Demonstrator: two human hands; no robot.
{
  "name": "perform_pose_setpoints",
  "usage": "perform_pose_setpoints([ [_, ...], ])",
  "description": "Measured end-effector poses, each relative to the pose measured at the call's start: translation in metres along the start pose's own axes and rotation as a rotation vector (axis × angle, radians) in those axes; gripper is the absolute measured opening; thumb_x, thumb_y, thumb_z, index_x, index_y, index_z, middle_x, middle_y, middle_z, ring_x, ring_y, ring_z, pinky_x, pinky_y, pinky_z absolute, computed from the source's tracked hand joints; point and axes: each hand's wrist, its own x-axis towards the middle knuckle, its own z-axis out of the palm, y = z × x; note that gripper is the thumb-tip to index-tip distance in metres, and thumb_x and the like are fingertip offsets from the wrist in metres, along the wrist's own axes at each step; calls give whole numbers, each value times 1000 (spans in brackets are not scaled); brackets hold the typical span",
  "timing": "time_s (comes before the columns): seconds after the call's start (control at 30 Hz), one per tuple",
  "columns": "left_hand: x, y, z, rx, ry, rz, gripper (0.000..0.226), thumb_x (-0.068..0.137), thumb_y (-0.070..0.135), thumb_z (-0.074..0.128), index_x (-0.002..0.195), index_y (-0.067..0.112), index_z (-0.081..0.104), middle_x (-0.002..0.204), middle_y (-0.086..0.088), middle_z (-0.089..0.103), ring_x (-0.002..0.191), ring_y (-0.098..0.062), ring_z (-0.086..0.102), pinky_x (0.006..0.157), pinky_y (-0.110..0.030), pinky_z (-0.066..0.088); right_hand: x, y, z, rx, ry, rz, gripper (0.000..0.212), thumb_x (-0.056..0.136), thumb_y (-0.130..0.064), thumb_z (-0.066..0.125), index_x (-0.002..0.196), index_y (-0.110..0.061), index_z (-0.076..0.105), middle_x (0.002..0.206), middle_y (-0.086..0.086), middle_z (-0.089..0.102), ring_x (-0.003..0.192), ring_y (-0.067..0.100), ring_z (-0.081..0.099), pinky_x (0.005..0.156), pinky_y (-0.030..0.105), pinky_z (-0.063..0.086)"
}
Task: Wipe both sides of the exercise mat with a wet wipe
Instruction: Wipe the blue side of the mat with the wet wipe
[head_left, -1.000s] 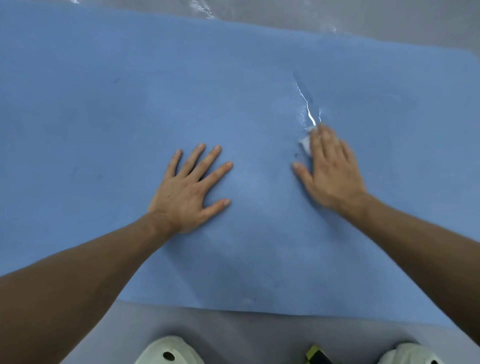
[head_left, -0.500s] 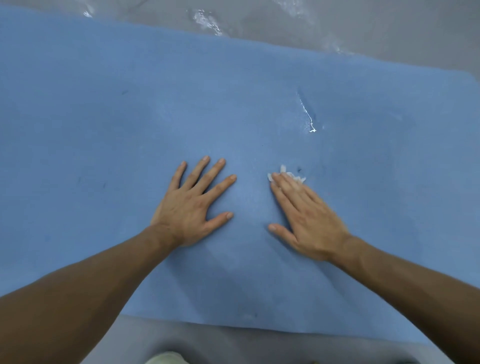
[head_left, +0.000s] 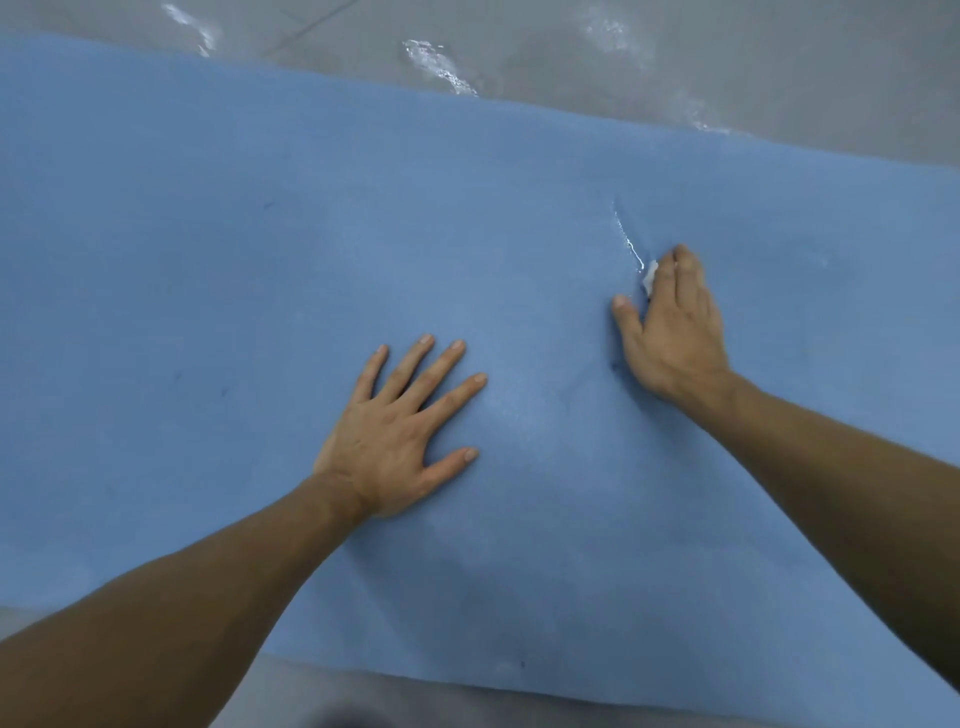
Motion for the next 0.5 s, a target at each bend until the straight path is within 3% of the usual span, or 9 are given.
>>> perform_pose_setpoints([
  [0.27, 0, 1, -2, 5, 3, 1, 73, 98, 70, 33, 163, 38, 23, 174, 5, 9, 160, -24, 7, 126, -59, 11, -68, -23, 10, -48, -138, -323, 85, 99, -59, 24, 162, -2, 23, 171, 11, 18, 159, 25, 13, 128, 36, 9],
  [0.5, 1, 3, -4, 21, -36, -7, 74, 99, 71, 28, 164, 38, 19, 174, 5, 6, 160, -23, 4, 126, -59, 10, -120, -16, 11, -28, -154, -473, 71, 104, -49, 33, 157, -1, 36, 167, 12, 31, 156, 27, 26, 127, 43, 25],
])
